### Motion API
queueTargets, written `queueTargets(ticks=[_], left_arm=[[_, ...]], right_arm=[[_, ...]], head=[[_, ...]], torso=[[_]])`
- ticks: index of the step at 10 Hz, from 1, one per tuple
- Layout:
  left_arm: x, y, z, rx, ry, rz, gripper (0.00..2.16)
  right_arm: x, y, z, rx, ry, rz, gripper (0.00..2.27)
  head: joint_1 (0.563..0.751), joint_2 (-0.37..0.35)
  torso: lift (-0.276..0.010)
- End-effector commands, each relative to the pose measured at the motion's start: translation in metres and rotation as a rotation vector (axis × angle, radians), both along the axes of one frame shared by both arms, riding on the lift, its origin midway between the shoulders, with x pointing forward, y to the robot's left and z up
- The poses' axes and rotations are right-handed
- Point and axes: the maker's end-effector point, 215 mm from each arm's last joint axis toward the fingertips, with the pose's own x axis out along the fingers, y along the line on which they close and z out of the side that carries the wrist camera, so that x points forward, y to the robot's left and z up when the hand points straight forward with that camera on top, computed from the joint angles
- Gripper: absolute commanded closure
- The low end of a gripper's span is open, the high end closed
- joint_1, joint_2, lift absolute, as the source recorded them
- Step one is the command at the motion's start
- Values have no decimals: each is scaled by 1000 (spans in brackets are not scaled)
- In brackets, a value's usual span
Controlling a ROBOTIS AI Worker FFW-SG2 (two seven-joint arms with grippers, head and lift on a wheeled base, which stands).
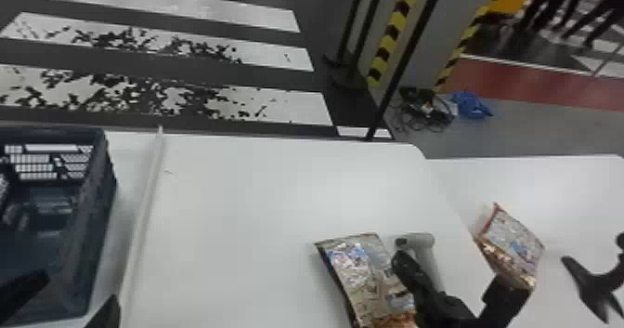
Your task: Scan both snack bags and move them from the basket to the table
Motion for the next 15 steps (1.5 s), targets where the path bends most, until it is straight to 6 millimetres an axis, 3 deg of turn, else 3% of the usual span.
queueTargets(ticks=[1,3,6,9,11,15], left_arm=[[0,-2,-1,-4,1,-3,87],[0,-2,0,-5,0,-2,87],[0,-4,-3,-1,5,-2,87],[-1,-3,-5,2,8,-2,87],[-1,-1,-7,0,10,-3,87],[1,0,-7,-1,6,-4,87]], right_arm=[[0,-8,6,-5,1,-10,2253],[-6,-13,-2,-4,17,-19,2253],[-20,24,-4,33,-3,26,2250],[-26,72,-15,29,-4,97,2250],[-30,71,-23,15,0,87,2253],[-31,74,-42,4,26,85,2250]], head=[[695,-308],[695,-329],[695,-328],[695,-262],[695,-220],[695,-219]], torso=[[-98],[-98],[-98],[-98],[-98],[-98]])
